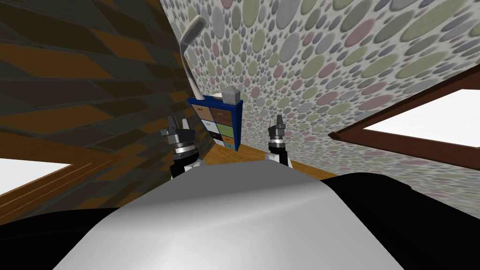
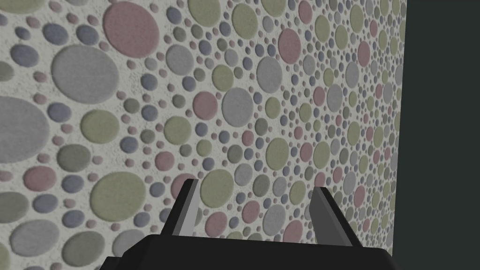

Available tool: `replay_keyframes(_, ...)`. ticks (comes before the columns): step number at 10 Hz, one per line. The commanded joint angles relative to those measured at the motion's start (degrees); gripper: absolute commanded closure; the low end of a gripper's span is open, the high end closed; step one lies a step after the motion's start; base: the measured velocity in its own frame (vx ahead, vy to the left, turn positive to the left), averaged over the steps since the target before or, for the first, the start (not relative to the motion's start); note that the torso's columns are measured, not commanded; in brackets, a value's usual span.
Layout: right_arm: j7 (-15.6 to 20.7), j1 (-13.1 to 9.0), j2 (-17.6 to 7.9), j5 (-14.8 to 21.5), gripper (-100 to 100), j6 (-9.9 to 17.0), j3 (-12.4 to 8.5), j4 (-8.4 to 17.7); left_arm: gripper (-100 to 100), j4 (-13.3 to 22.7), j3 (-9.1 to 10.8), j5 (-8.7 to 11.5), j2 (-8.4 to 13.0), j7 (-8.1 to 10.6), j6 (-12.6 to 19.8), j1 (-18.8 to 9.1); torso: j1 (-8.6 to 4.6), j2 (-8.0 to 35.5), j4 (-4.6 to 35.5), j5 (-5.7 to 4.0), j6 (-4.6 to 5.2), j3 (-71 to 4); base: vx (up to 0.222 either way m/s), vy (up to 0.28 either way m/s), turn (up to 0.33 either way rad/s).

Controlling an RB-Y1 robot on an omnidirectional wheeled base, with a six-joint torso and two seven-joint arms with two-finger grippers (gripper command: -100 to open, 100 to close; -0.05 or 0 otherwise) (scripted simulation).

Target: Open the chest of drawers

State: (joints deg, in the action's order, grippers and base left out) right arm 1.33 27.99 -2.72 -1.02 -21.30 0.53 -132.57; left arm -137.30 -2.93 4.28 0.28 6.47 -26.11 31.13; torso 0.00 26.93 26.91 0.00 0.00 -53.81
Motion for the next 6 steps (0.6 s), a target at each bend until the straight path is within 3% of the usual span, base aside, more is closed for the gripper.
replay_keyframes(1,0.0,0.0,0.0,0.0,0,0.0,0.0,0.0,0,0.0,0.0,0.0,0.0,0.0,0.0,0.0,0.0,4.2,4.2,0.0,0.0,-8.5,0.0,0.0,0.0)
replay_keyframes(2,0.0,0.0,0.0,0.0,0,0.0,0.0,0.0,0,0.0,0.0,0.0,0.0,0.0,0.0,0.0,0.0,8.5,8.5,0.0,0.0,-16.9,0.0,0.0,0.0)
replay_keyframes(3,0.0,0.0,0.0,0.0,0,0.0,0.0,0.0,-100,0.7,-0.07,0.0,1.8,-0.03,-0.1,-0.2,0.0,12.7,12.7,0.0,0.0,-25.4,0.014,0.002,-0.011)
replay_keyframes(6,0.0,0.0,0.0,0.0,0,0.0,0.0,0.0,-100,3.4,-0.36,-0.2,5.2,-0.13,-0.4,-1.2,0.03,15.2,15.3,0.01,0.0,-30.7,0.025,0.008,-0.028)
